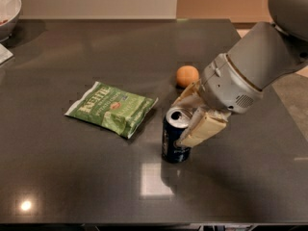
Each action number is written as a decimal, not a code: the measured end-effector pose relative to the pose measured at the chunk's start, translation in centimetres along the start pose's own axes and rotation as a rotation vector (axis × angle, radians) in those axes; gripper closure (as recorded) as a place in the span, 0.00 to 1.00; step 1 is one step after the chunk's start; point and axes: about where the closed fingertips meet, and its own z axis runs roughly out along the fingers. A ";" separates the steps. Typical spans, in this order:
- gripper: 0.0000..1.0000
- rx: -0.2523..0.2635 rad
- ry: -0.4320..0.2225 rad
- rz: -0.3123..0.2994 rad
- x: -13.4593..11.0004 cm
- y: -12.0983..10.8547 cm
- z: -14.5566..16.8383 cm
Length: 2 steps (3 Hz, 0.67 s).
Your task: Pick pepsi can
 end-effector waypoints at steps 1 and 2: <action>0.88 0.053 -0.016 0.015 -0.7 -1.0 -2.2; 1.00 0.117 -0.019 0.020 -1.2 -2.2 -5.6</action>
Offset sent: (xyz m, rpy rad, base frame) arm 0.0390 -0.0396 0.0982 0.0525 -0.1470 -0.1340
